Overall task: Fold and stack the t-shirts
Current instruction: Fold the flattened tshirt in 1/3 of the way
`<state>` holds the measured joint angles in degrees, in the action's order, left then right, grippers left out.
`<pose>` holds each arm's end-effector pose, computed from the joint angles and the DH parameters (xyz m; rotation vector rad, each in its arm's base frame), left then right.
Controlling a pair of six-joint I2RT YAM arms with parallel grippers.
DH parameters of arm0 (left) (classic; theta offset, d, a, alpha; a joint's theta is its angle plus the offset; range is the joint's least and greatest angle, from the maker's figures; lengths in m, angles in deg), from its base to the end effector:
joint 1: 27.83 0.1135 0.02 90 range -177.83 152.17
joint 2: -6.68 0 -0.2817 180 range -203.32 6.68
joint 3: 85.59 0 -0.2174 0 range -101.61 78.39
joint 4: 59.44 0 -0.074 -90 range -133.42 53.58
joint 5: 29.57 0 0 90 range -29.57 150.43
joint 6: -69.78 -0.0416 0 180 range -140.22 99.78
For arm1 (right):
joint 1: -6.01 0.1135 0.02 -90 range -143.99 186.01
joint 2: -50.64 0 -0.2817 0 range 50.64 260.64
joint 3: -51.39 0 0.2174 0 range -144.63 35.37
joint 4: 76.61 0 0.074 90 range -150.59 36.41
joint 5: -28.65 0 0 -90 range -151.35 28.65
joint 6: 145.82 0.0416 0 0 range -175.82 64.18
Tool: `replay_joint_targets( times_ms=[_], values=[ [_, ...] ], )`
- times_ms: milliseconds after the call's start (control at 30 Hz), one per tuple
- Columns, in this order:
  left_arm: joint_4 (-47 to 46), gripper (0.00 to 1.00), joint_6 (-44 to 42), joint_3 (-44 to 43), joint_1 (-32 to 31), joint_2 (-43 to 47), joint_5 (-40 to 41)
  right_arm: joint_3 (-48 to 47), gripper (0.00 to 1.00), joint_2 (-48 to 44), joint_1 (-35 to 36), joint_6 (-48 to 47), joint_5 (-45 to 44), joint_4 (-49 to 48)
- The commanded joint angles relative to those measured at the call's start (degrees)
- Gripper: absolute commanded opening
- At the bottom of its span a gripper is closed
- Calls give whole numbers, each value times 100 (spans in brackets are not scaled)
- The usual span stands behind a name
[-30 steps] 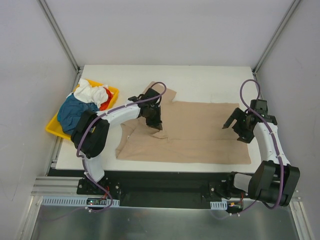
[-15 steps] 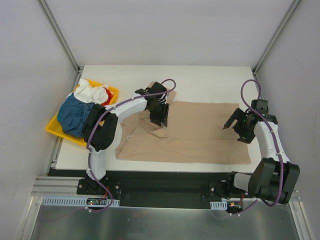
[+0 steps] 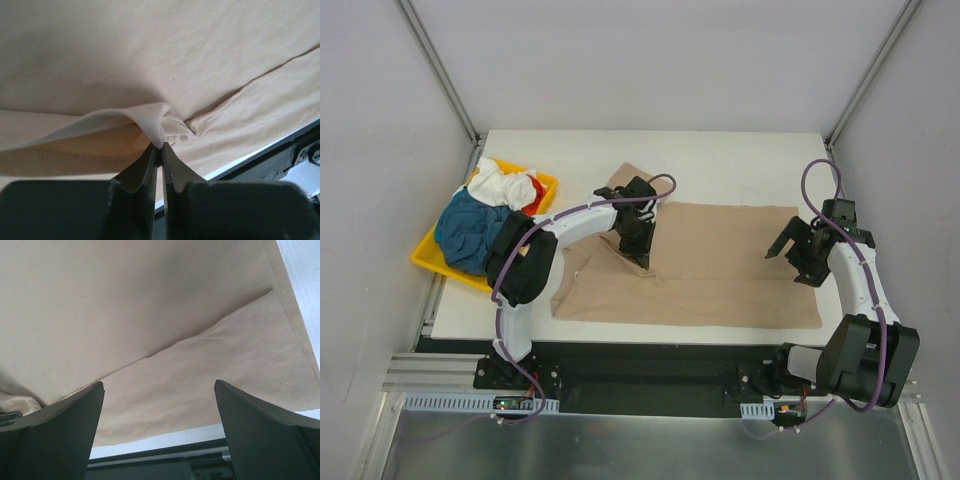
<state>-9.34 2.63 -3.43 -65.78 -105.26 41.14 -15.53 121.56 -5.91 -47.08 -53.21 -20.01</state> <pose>0.2955 -0.2478 0.2199 0.4808 2.7899 -0.7425 0.1982 -0.0358 0.2642 0.4217 2.5866 0.1673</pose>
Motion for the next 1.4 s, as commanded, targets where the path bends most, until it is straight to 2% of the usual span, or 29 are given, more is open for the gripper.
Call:
replay_joint_targets(
  times_ms=[0,433,500,633,667,733,767,833,867,900,967,1100,1367],
  values=[
    [107,0,-70,-185,-28,287,39,-167,97,10,-65,-73,91,-6],
    [107,0,-360,-1142,-37,-468,-5,-184,97,45,-65,-91,109,-15],
    [116,3,-387,-1266,-36,-565,13,-193,97,45,-82,-117,126,-15],
    [107,18,-474,-1538,-37,-715,-110,-193,97,36,-82,-135,144,-6],
    [116,27,-475,-1565,-37,-724,-136,-193,97,19,-82,-135,144,-6],
    [125,36,-501,-1582,-37,-707,-110,-202,97,28,-82,-135,153,-6],
    [116,46,-510,-1583,-37,-672,-75,-202,97,19,-82,-144,170,-6],
    [116,56,-510,-1539,-37,-558,29,-202,97,10,-82,-144,196,-6],
    [116,65,-510,-1530,-37,-505,83,-202,97,1,-82,-152,197,-6],
    [116,82,-501,-1512,-37,-461,179,-202,97,-7,-82,-152,205,-6],
    [116,98,-413,-1451,-36,-268,294,-202,97,-34,-82,-161,223,-6],
    [107,99,-246,-1232,-37,128,259,-184,97,-69,-82,-223,390,12],
    [-103,99,131,165,-19,1191,830,-61,97,-78,14,-188,522,3]
  ],
)
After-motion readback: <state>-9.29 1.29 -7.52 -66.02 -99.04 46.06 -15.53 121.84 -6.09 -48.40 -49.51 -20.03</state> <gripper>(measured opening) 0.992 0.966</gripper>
